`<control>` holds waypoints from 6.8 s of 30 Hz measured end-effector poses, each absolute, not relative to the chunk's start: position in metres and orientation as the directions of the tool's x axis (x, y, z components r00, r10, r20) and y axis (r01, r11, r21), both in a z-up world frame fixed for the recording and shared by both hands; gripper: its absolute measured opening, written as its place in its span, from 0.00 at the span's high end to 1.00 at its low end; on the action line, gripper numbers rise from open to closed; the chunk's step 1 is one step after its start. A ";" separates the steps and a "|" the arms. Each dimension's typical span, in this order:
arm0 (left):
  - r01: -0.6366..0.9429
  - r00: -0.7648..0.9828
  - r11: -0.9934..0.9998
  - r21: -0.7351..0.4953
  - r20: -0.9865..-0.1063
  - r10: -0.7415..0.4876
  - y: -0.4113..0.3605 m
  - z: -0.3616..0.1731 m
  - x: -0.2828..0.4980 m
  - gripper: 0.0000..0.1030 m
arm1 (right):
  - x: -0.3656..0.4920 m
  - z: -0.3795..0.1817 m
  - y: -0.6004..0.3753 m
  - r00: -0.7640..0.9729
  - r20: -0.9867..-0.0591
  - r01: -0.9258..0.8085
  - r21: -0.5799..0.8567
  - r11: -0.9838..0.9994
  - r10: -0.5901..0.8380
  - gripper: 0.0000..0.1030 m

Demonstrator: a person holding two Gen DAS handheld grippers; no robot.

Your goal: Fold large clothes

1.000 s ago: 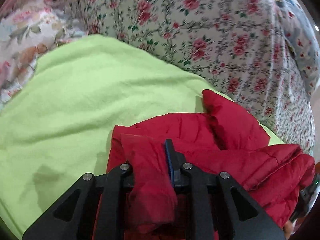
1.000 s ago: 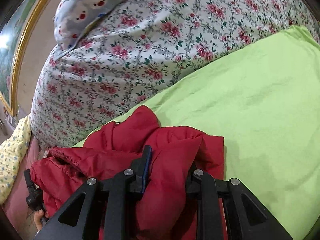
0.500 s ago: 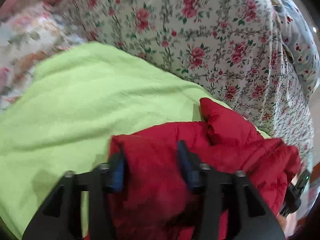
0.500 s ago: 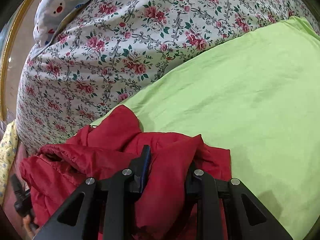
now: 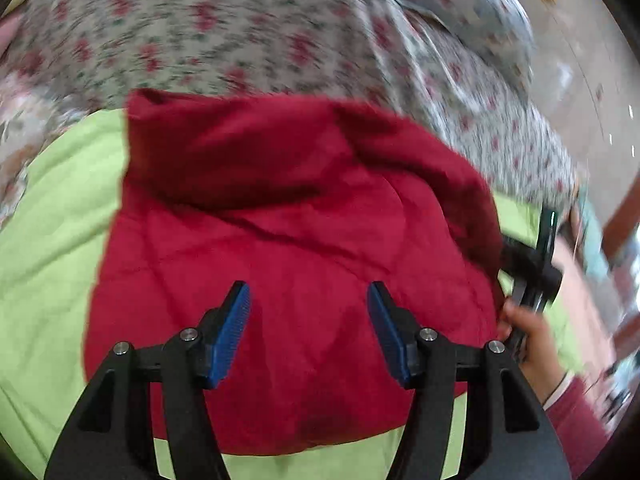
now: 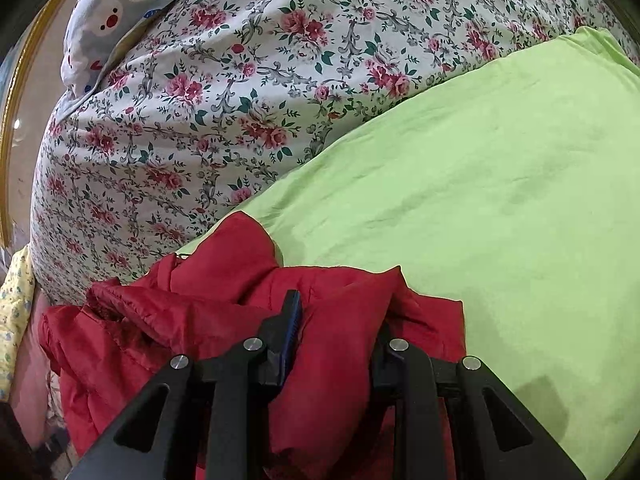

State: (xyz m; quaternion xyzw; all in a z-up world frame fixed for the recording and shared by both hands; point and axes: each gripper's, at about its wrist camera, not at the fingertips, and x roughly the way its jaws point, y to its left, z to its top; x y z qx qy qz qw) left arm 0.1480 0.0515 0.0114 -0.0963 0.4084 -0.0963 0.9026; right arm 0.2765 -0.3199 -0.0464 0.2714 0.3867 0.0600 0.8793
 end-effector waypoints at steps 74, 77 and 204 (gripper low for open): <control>-0.097 0.695 0.962 -0.254 -0.709 -0.117 0.134 -0.012 0.151 0.29 | 0.190 0.001 -0.281 0.596 -0.726 -0.155 0.316 0.936 0.344 0.21; -0.115 0.691 0.959 -0.260 -0.714 -0.111 0.143 -0.016 0.150 0.29 | 0.185 0.004 -0.285 0.597 -0.728 -0.156 0.306 0.939 0.337 0.21; -0.033 0.645 0.992 -0.119 -0.761 -0.069 0.130 0.007 0.050 0.78 | 0.082 0.039 -0.270 0.623 -0.761 -0.071 0.179 0.981 0.184 0.82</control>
